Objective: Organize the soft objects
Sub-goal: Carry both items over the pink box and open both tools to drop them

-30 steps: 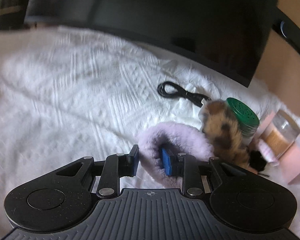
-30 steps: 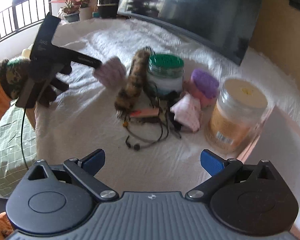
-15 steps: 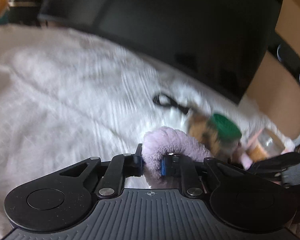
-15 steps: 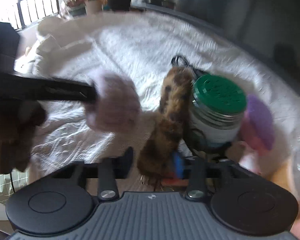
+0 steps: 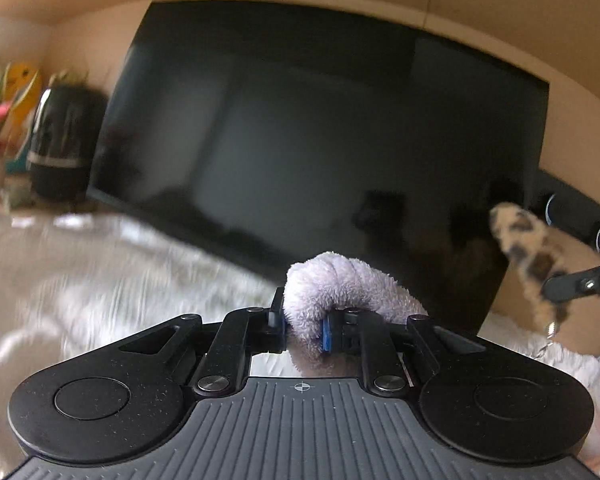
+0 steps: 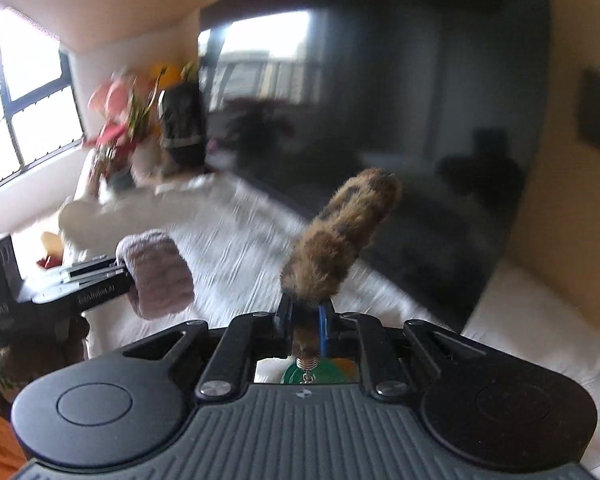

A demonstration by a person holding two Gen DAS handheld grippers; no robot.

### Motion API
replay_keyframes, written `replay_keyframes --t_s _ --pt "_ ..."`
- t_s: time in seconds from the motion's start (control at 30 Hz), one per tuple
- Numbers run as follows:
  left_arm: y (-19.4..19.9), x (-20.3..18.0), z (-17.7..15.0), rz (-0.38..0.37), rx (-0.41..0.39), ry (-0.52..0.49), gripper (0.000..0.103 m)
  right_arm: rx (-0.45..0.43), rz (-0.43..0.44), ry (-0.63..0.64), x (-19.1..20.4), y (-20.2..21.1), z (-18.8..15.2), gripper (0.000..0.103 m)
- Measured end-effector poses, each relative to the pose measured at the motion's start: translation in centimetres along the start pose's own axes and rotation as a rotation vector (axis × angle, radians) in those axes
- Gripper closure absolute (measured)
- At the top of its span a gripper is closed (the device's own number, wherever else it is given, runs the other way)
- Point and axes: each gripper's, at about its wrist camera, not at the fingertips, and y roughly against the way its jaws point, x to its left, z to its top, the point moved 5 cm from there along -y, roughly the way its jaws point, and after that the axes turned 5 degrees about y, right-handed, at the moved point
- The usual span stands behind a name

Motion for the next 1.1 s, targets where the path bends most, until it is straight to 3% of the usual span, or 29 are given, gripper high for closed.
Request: replay_keyframes --t_s 0.2,0.37,0.53,0.67,0.87,0.93,1.0,1.1 --pt "-0.1 -4.5 5.2 -0.015 -0.096 -0.069 0.085 -0.139 -0.102 0.04 -1.8 5.8 4.4 0.091" --pt "-0.5 -10.7 7.8 -0.084 -0.107 -0.135 0.085 -0.235 -0.234 0.067 -4.2 11.2 6.1 0.091" --pt "-1.7 -17.8 6.9 -0.229 -0.061 -0.177 0.085 -0.278 -0.36 0.069 -7.2 15.7 5.5 0.091" --pt "-3.6 -23.7 3.7 -0.361 0.027 -0.212 0.085 -0.282 -0.424 0.044 -9.9 18.5 3.9 0.091" --pt "-7.4 -31.1 -3.0 -0.47 0.243 -0.219 0.084 -0.238 -0.451 -0.054 -13.8 18.6 0.4 0.091" --pt "-9.7 -32.7 -7.7 -0.478 0.438 -0.214 0.081 -0.187 -0.438 -0.121 -15.6 16.7 -2.2 0.09" --pt "-12.6 -33.8 -12.7 -0.431 0.687 -0.265 0.079 -0.092 -0.421 -0.19 -17.7 14.3 -5.5 0.081" --pt "-14.4 -33.4 -18.4 -0.267 0.842 -0.388 0.078 0.033 -0.4 -0.229 -19.5 11.9 -11.0 0.079"
